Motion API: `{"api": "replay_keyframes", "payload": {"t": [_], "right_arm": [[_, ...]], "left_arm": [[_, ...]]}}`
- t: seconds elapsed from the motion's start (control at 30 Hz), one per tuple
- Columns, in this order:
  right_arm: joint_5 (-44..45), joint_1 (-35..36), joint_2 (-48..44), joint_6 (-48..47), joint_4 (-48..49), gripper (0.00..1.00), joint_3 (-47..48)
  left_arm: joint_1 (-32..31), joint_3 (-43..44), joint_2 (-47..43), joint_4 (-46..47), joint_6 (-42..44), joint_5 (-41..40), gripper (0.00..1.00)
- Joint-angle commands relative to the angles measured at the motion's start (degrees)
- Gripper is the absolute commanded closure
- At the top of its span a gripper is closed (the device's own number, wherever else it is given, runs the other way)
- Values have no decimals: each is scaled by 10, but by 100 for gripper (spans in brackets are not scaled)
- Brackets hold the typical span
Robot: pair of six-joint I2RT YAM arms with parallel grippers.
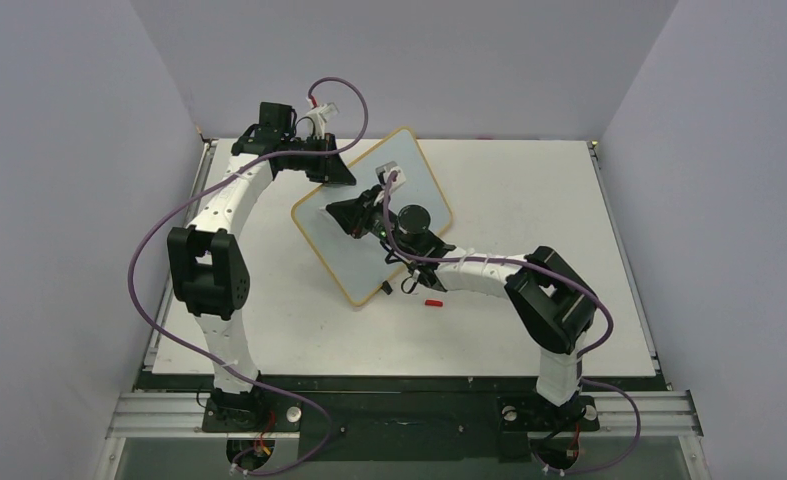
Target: Write a sentence on the whiteboard
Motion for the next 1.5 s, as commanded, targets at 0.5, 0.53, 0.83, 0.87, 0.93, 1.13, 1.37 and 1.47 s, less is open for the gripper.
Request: {"api": "replay_keyframes", "payload": {"t": [0.5,0.53,0.83,0.87,0.93,1.13,1.37,1.47], "right_arm": [[4,-13,-7,5,41,100,-71],[6,-13,-8,3,36,100,-71],[34,-31,-14,-2,2,100,-59],[33,-35,-14,-2,1,100,-57],[30,-40,-13,0,-1,100,-52],[17,-45,-4,-1,-12,100,-17],[7,-46,11,4,-24,100,19],[5,-45,12,4,-31,100,29]], "left_arm": [[-1,-2,-35,52,35,-27,100],[-2,-2,-36,52,35,-27,100],[-2,-8,-36,55,34,-23,100],[-2,-7,-37,55,34,-22,100],[-2,-8,-37,56,34,-23,100],[-2,-11,-39,62,31,-8,100],[-2,-16,-44,69,29,-6,100],[-2,-16,-44,68,28,-6,100]]}}
